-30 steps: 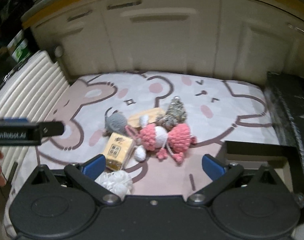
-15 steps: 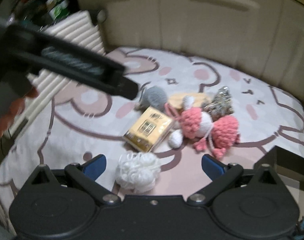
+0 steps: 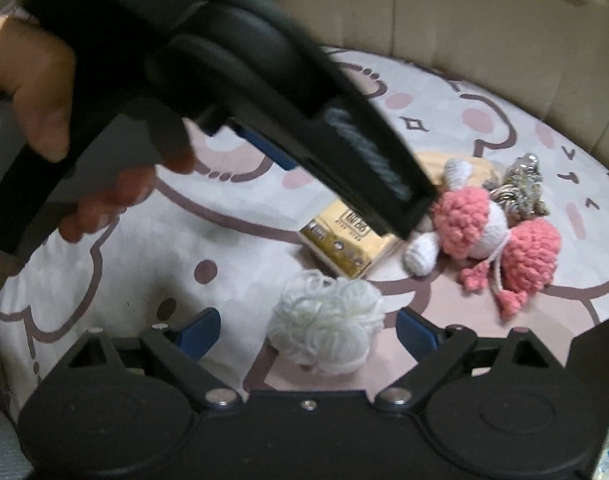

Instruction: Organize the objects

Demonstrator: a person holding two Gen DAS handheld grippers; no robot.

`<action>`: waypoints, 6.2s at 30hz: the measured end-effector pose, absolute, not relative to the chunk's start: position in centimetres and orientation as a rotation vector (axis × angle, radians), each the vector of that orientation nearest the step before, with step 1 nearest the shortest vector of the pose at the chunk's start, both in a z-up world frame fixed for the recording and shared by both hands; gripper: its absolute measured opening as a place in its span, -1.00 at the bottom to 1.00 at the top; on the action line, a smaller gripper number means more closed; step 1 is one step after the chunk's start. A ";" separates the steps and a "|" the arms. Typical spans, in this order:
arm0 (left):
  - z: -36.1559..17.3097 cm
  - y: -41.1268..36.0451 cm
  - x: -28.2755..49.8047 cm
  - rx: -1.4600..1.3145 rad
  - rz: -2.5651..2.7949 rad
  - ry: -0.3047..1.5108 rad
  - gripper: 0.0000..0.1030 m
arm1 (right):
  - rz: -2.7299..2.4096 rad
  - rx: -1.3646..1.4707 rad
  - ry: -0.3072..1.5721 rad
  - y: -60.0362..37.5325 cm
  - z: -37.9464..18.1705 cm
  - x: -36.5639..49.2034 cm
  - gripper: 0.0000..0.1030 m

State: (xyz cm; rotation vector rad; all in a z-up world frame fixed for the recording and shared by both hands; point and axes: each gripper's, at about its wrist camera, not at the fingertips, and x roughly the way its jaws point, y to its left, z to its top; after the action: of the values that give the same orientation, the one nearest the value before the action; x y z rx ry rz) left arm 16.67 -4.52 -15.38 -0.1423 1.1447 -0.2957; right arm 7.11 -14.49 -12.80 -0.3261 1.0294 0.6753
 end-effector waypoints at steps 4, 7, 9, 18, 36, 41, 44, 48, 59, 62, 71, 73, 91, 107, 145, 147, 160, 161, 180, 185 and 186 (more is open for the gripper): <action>-16.4 -4.9 17.3 -0.142 -0.285 1.183 0.54 | 0.674 -0.321 1.055 -14.4 -13.4 7.7 0.55; -17.0 -5.1 17.7 -0.143 -0.277 1.204 0.52 | 0.686 -0.294 1.070 -14.5 -13.6 8.2 0.51; -17.4 -5.3 17.9 -0.140 -0.271 1.213 0.50 | 0.690 -0.290 1.072 -14.7 -13.7 8.3 0.42; -18.4 -6.1 18.6 -0.136 -0.246 1.248 0.37 | 0.670 -0.294 1.086 -15.1 -14.4 8.9 0.21; -18.2 -5.6 18.9 -0.155 -0.163 1.253 0.02 | 0.724 -0.291 1.169 -15.5 -13.1 8.8 0.06; -16.5 -4.3 18.2 -0.189 -0.121 1.210 0.01 | 0.656 -0.270 1.147 -17.5 -12.2 9.6 0.05; -15.5 -3.7 17.6 -0.196 -0.093 1.184 0.01 | 0.617 -0.243 1.123 -18.3 -11.1 9.6 0.05; -13.7 -2.7 16.6 -0.220 -0.074 1.143 0.01 | 0.577 -0.208 1.083 -18.6 -9.9 10.4 0.05; -8.8 -1.4 13.4 -0.216 -0.014 1.015 0.01 | 0.464 -0.116 0.988 -20.3 -5.6 9.8 0.05; -7.6 -1.3 12.5 -0.211 -0.003 0.984 0.01 | 0.441 -0.091 0.960 -20.6 -4.6 9.6 0.05; -5.3 -1.6 10.0 -0.185 0.021 0.927 0.01 | 0.380 -0.033 0.888 -21.3 -2.1 9.0 0.05; -5.0 -1.7 9.5 -0.177 0.025 0.917 0.01 | 0.368 -0.029 0.879 -21.4 -1.9 8.8 0.05; -3.6 -1.1 7.9 -0.199 0.077 0.880 0.01 | 0.274 -0.023 0.846 -22.7 -0.4 8.4 0.06; -3.1 -5.4 9.3 -0.231 0.002 0.875 0.01 | 0.221 -0.008 0.820 -26.2 1.2 7.6 0.06; -4.9 -21.6 14.8 -0.248 -0.341 0.885 0.01 | -0.070 0.179 0.856 -42.5 -1.9 7.7 0.06; -5.1 -22.5 15.1 -0.204 -0.382 0.879 0.01 | -0.087 0.197 0.858 -43.1 -2.1 7.7 0.06; -8.8 -28.6 17.2 0.120 -0.536 0.850 0.02 | -0.161 0.328 0.839 -45.8 -1.9 7.8 0.06; -9.1 -28.7 17.4 0.126 -0.540 0.853 0.02 | -0.161 0.337 0.839 -46.0 -2.0 7.8 0.06; -14.1 -30.9 18.8 0.462 -0.675 0.828 0.07 | -0.204 0.331 0.922 -47.2 -5.3 9.8 0.07; -14.3 -30.7 18.8 0.472 -0.694 0.850 0.48 | -0.207 0.313 0.942 -47.0 -6.0 10.3 0.07; -14.3 -30.7 18.7 0.481 -0.690 0.845 0.48 | -0.206 0.312 0.943 -47.0 -6.1 10.4 0.07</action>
State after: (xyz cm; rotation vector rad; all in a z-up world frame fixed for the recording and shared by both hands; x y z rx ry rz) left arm 18.69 -30.67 -14.28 0.4813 0.8454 -0.6901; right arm 10.40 -47.00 -6.05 0.3115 0.9434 -0.2055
